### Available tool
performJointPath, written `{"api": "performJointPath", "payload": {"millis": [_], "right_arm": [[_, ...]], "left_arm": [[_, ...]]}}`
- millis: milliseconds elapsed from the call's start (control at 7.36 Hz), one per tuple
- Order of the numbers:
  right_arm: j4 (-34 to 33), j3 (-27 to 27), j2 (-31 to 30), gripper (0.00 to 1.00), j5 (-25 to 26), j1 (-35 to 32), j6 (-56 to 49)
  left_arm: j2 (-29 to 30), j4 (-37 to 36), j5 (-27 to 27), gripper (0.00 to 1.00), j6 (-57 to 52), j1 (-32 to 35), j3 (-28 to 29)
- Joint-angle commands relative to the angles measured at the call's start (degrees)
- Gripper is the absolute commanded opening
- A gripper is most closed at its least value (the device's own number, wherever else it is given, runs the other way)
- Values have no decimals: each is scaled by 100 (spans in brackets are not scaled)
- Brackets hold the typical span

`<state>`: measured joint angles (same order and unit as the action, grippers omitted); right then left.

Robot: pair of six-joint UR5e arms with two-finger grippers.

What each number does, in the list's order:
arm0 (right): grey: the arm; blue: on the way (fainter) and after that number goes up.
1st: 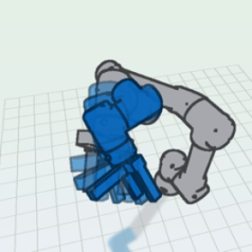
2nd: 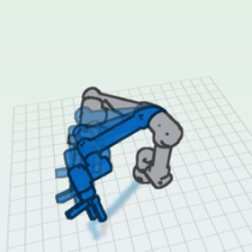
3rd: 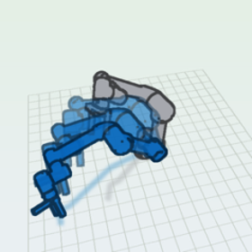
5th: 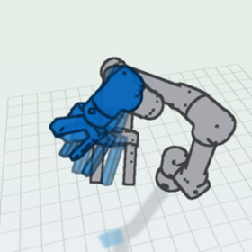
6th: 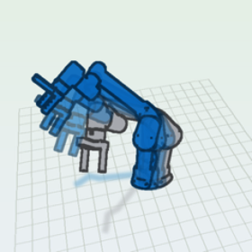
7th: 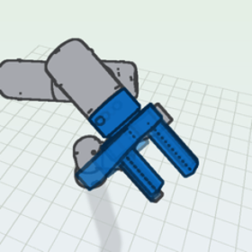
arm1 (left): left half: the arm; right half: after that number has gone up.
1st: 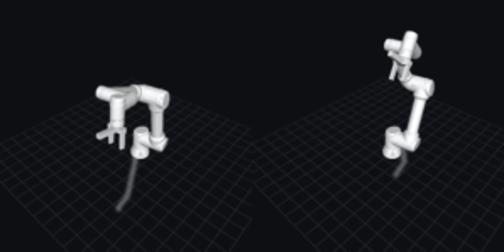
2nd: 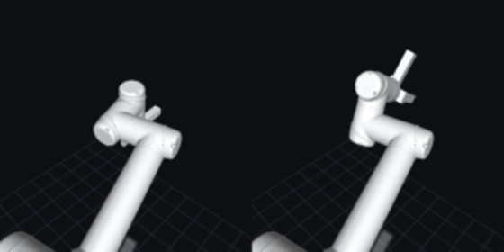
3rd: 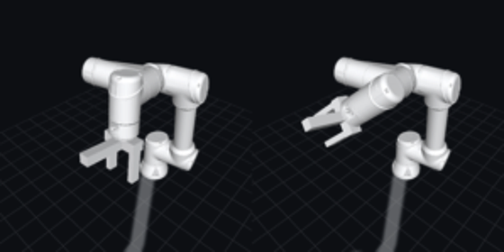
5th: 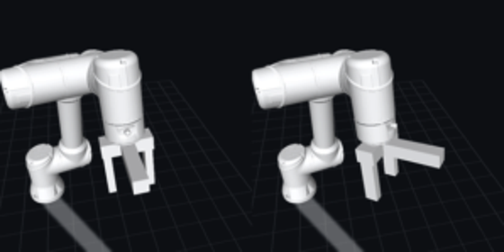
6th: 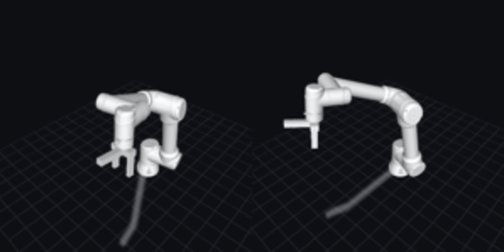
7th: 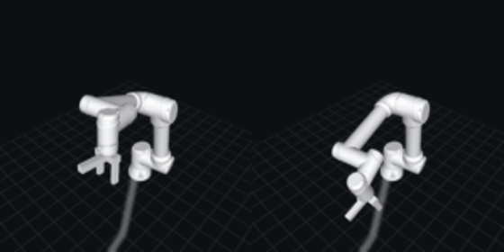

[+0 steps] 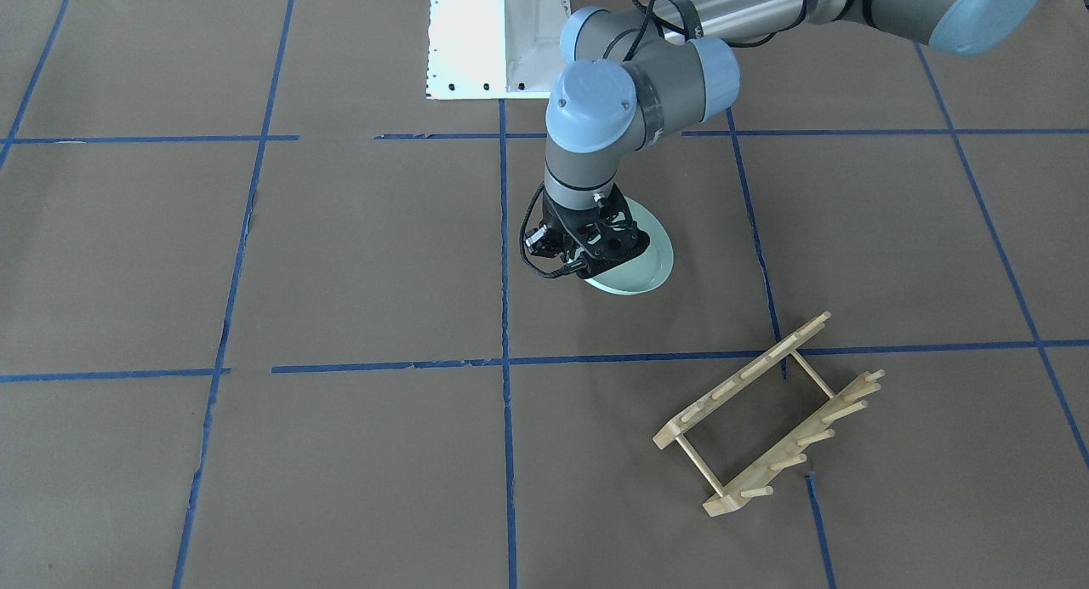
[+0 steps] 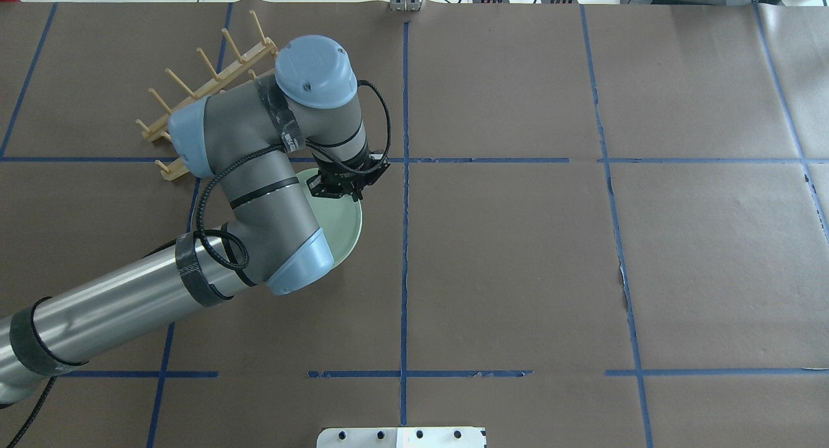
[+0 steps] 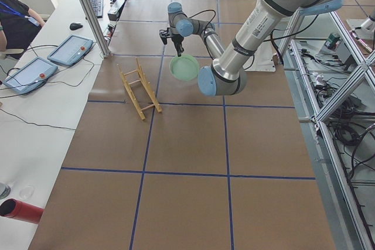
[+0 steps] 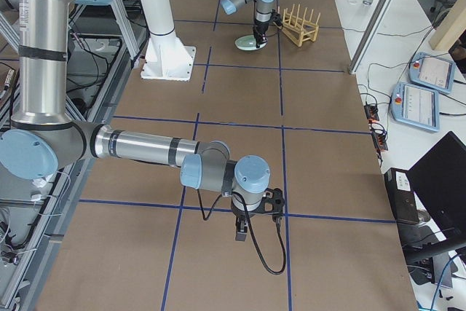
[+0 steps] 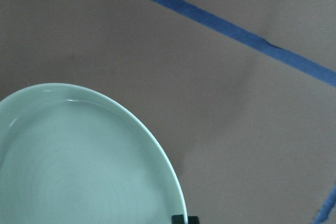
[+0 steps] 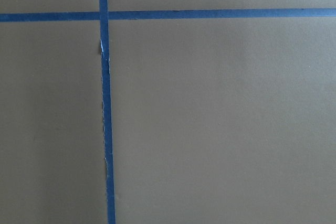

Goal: Place plate on rack
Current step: 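Lift the plate with the left gripper and tilt it upright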

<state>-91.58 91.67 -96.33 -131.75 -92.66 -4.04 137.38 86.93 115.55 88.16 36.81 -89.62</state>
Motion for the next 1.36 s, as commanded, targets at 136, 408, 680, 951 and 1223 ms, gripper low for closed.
{"api": "performJointPath", "payload": {"millis": [136, 408, 680, 951, 1223], "right_arm": [[0, 0, 0, 100, 0, -6, 0], [0, -9, 0, 100, 0, -6, 0], [0, -9, 0, 100, 0, -6, 0], [0, -8, 0, 100, 0, -6, 0], [0, -9, 0, 100, 0, -6, 0]], "left_arm": [[-97, 1146, 386, 0, 34, 877, -539], [-395, 2357, 1300, 0, 52, 1711, -548], [-633, 3518, 2142, 0, 200, 2607, -539], [-756, 4521, 2393, 0, 498, 3033, -295], [-748, 5262, 2297, 0, 913, 3078, 337]]}}
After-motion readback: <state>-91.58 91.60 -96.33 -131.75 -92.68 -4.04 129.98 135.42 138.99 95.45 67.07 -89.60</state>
